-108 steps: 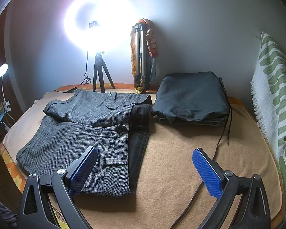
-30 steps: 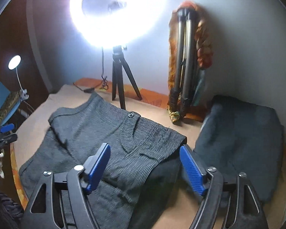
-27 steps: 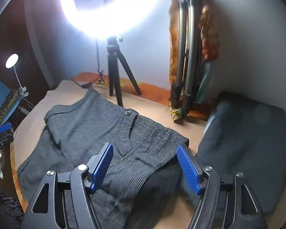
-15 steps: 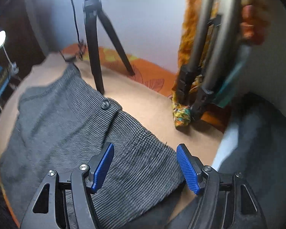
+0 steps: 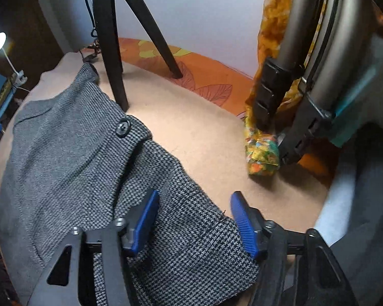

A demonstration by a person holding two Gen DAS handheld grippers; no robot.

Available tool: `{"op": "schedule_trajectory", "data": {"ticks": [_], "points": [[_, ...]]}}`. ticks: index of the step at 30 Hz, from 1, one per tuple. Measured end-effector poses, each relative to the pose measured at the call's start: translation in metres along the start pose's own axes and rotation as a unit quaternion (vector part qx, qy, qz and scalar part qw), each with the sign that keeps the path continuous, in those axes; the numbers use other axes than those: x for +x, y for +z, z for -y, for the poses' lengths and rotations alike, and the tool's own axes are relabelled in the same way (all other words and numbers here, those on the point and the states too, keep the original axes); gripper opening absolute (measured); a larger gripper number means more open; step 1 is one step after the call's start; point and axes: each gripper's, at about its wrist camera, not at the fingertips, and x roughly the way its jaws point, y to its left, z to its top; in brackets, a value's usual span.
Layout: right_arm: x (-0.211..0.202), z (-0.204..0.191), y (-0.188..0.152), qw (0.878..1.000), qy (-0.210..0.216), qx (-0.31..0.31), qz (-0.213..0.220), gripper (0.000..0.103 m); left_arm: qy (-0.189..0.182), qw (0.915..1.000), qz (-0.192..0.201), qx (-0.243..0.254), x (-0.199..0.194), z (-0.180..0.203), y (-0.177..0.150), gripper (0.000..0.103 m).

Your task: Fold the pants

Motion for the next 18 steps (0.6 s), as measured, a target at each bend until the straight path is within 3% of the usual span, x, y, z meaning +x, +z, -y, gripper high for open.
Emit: {"op": "schedule_trajectory", "data": {"ticks": [7, 14, 18], "points": [[-0.022, -0.009, -0.014, 1.000, 0.004, 0.003, 0.025, 0.017, -0.007, 0.9992, -0.013, -0.038, 0.006, -0.014, 0.004, 0.092], [-0.086, -0.029, -0.026, 0.995, -0.003, 0.000, 0.099, 0.011, -0.022, 0.9972, -0.013, -0.070, -0.002, -0.023, 0.011, 0.092], [-0.125, -0.068, -0.035, 0.990, -0.009, -0.030, 0.135, 0.011, -0.029, 0.9966, -0.007, -0.077, -0.010, -0.022, 0.017, 0.092]]}}
